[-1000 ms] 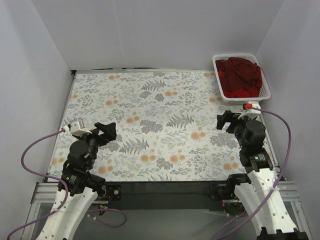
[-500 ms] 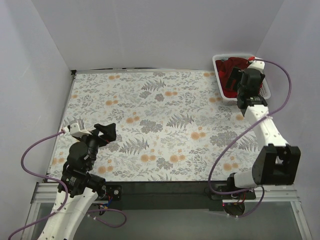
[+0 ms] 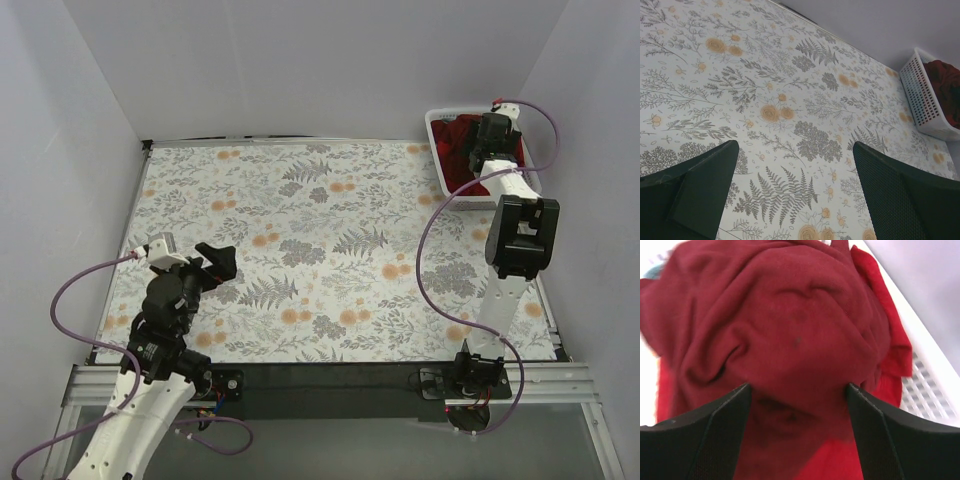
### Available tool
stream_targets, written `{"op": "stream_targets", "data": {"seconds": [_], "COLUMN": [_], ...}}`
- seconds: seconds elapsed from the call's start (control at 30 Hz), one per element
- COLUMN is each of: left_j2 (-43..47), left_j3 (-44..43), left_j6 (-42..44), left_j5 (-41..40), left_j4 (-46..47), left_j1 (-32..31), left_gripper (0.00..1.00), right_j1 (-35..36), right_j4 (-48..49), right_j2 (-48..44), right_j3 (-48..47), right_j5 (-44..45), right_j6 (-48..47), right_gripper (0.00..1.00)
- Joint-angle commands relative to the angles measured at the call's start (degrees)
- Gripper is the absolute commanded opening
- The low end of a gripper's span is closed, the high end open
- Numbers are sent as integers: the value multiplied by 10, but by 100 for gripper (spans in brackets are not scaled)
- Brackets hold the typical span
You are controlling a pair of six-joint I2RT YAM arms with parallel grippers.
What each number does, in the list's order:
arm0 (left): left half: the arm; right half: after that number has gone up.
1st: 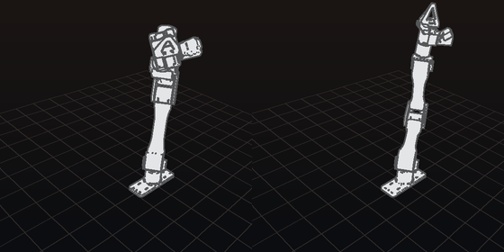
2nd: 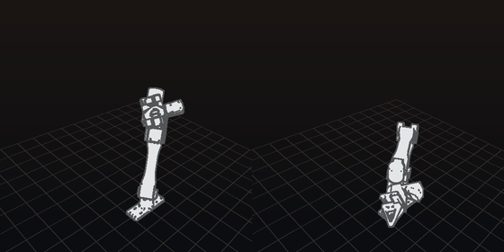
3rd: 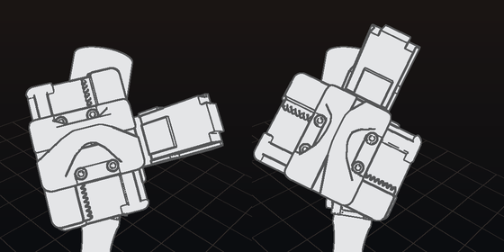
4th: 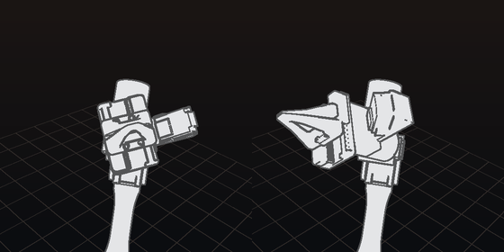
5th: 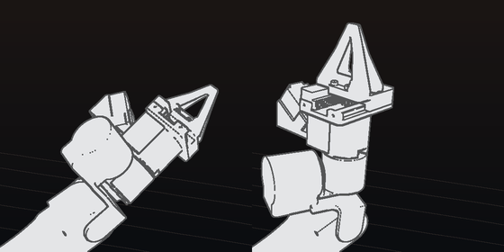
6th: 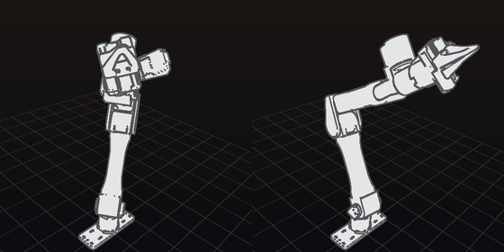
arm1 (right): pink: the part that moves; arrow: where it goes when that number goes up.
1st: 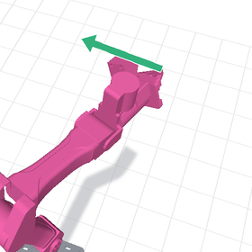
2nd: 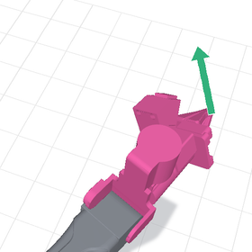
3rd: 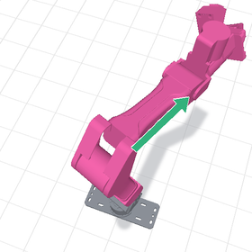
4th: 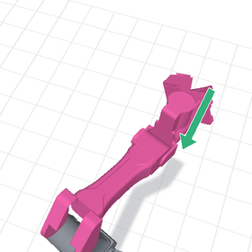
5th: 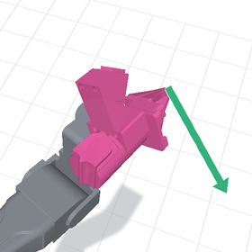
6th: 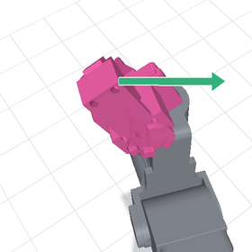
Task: Fold and stack the t-shirts
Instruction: Grab the tshirt from the pile, then move the tshirt to the center of the board
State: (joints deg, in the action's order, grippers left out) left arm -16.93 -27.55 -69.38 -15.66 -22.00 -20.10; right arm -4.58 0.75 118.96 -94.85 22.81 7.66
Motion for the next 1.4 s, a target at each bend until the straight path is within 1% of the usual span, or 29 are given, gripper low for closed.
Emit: {"op": "stream_targets", "data": {"seconds": [0.0,0.07,0.1,0.17,0.2,0.23,0.27,0.37,0.43,0.5,0.53,0.57,0.6,0.63,0.67,0.77,0.8,0.9,0.93,0.97,1.0,1.03,1.07,1.1,1.13,1.17,1.23,1.27,1.37], "left_j2": [-18,-23,-24,-22,-22,-21,-20,-16,-12,-3,-1,1,4,8,11,16,18,22,22,22,21,20,19,18,16,13,8,3,-18], "left_j3": [2,2,2,2,2,3,3,2,3,2,2,2,3,2,2,3,2,3,3,2,2,2,1,2,3,3,5,4,1], "left_j6": [9,7,8,8,7,9,9,12,13,15,16,17,15,16,16,16,15,14,14,14,14,14,14,14,13,10,7,5,-5], "left_j5": [-1,-2,-1,0,1,2,2,4,5,5,5,5,5,5,5,4,1,0,0,1,0,1,1,0,-1,0,-1,-2,-7], "left_j4": [4,4,4,4,6,6,6,6,6,5,5,5,5,5,5,3,2,1,1,0,0,0,-1,-1,-1,-3,-2,-2,-7], "left_j1": [-1,-1,-1,-1,-1,-1,-1,-1,-1,-1,0,-1,0,-1,-1,-1,0,-1,0,-1,0,0,-1,0,-1,-1,-1,0,-1], "left_gripper": [98,98,98,98,98,98,98,98,98,98,98,98,98,98,98,98,98,98,98,98,98,98,98,98,98,98,98,98,98], "right_j1": [-3,-3,-3,-3,-3,-3,-3,0,11,30,39,45,75,90,121,173,211,283,298,320,330,340,358,365,368,369,368,369,370], "right_j4": [20,21,21,21,21,21,21,22,25,25,24,22,21,14,12,12,11,7,7,3,0,-1,-5,-7,-18,-47,-69,-78,-86], "right_j2": [31,48,51,46,40,32,10,-49,-94,-124,-154,-169,-184,-213,-226,-281,-292,-330,-345,-352,-358,-372,-379,-387,-398,-403,-425,-434,-485], "right_j3": [-64,-84,-89,-95,-95,-93,-86,-74,-71,-78,-81,-82,-86,-87,-86,-70,-67,-49,-31,-17,-2,18,71,97,157,185,249,312,394], "right_j5": [15,-1,-7,-8,-4,-2,-3,-15,-22,-45,-57,-89,-105,-127,-132,-178,-188,-224,-249,-287,-304,-320,-345,-352,-350,-342,-307,-303,-319], "right_j6": [-25,-43,-52,-68,-70,-72,-75,-80,-117,-155,-167,-179,-192,-210,-216,-224,-223,-189,-175,-141,-126,-114,-95,-86,-78,-45,-32,-27,-9], "right_gripper": [81,67,51,27,9,4,1,1,1,1,1,1,1,1,1,1,1,1,1,1,2,4,21,37,46,53,56,58,58]}}
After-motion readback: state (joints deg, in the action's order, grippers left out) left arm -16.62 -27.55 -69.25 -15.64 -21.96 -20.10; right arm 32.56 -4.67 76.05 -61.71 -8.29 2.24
